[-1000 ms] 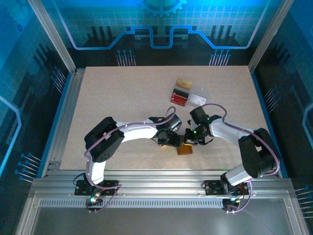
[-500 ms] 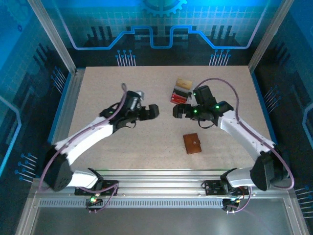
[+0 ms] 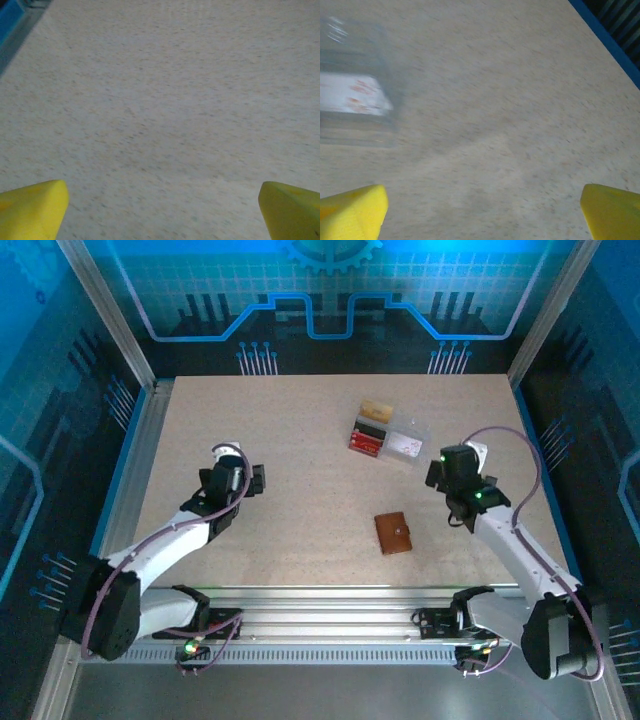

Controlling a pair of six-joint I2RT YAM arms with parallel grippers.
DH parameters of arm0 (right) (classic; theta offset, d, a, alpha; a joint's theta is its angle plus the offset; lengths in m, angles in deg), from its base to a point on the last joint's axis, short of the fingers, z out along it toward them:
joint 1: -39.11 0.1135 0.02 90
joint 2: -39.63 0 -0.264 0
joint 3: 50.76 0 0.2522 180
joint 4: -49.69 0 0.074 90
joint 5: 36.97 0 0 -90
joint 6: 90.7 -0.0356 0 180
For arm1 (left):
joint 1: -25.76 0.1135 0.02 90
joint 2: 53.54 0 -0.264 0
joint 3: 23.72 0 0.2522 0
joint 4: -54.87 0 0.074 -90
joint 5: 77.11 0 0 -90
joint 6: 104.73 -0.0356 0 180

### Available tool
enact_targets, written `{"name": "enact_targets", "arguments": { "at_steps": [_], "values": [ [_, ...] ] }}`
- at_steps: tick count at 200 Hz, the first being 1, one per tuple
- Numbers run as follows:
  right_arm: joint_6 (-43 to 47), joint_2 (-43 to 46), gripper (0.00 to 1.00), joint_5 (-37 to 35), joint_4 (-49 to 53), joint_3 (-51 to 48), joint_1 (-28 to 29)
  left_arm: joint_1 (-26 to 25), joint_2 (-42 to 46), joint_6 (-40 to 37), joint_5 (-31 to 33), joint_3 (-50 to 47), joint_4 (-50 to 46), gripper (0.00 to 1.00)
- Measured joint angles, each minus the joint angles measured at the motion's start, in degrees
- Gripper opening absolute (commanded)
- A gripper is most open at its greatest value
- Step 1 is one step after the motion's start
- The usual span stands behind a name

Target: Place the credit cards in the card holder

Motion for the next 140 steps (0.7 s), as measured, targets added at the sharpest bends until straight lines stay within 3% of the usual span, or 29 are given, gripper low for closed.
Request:
{"name": "enact_targets", "arguments": {
  "at_steps": [37,68,96,140],
  "values": [
    [10.0,-0.5,1.0,0.2,-20.9,-14.7,-1.1,7.9,-7.9,-4.9,-1.5,-1.8,12.9,0.99],
    [16.7,-10.5,1.0,3.3,-35.3,-15.1,-2.8,12.0,-12.5,-6.0,-4.5,-4.4,19.8,0.99],
    [19.5,-15.4,1.0,9.1,-44.9,-15.1,-4.5,13.9,-13.6,-7.1,-6.7,-11.6,35.1,0.99],
    [23.0,-23.0,1.0,19.0,-56.7,-15.2,-6.7,15.9,-18.8,-7.5,-11.4,-13.7,43.8,0.99]
  ]
}}
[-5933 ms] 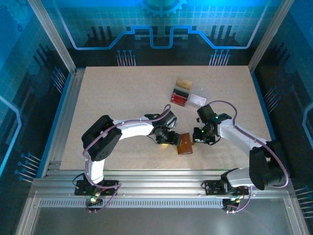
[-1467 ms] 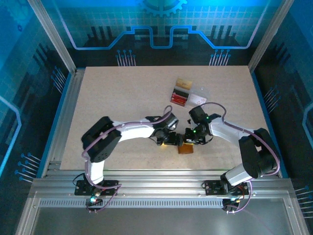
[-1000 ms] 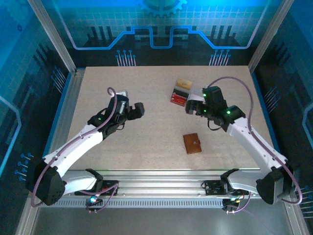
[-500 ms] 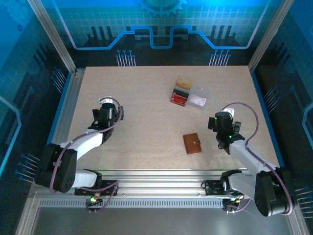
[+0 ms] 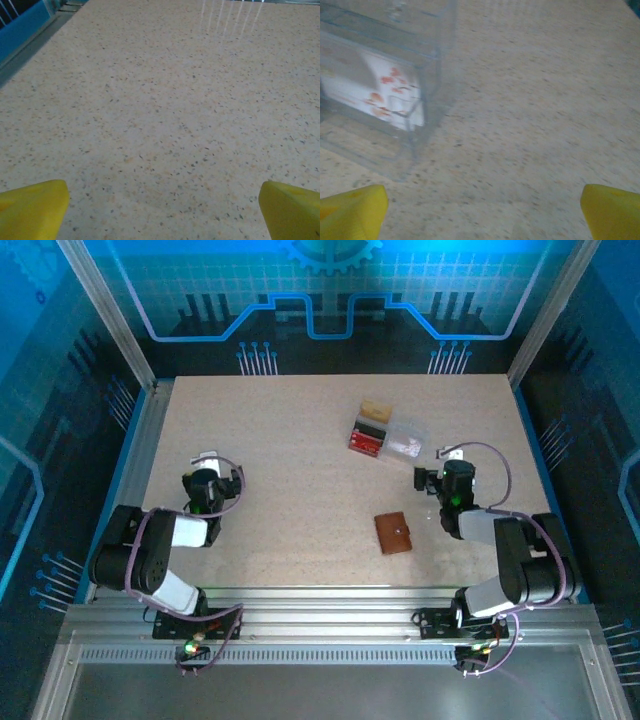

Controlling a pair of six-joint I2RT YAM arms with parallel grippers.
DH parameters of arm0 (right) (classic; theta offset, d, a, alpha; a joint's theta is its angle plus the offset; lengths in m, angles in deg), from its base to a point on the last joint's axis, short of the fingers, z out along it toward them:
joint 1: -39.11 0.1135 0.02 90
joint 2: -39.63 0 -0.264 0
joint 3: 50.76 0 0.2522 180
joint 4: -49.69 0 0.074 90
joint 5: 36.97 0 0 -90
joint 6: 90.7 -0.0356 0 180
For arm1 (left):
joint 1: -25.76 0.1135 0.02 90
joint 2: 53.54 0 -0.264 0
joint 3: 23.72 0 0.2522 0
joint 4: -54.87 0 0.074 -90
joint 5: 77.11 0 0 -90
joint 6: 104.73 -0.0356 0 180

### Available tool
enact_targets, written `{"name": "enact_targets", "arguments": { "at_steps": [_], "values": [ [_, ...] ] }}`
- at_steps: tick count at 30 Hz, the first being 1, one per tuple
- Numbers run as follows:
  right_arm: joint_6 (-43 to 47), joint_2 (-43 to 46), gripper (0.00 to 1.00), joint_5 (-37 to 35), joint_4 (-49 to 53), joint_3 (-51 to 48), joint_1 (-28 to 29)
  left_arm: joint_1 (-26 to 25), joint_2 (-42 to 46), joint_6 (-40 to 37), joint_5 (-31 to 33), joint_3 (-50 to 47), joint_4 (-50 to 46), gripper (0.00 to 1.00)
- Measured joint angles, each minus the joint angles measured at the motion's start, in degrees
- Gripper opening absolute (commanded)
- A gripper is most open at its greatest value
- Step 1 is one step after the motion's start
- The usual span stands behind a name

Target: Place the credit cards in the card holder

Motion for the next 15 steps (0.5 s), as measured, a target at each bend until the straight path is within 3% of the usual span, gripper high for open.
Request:
{"name": "enact_targets", "arguments": {
  "at_steps": [5,15],
  "values": [
    [1.5,-0.6,1.0,3.9,-3.6,-0.4,0.0,0.0,-0.1,-0.2,-1.2,0.0,3.4,0.99],
    [2.1,-0.6,1.0,5.0,-5.6,-0.4,0.0,0.6,-0.1,-1.1,-4.6,0.3,4.5,0.99]
  ]
}}
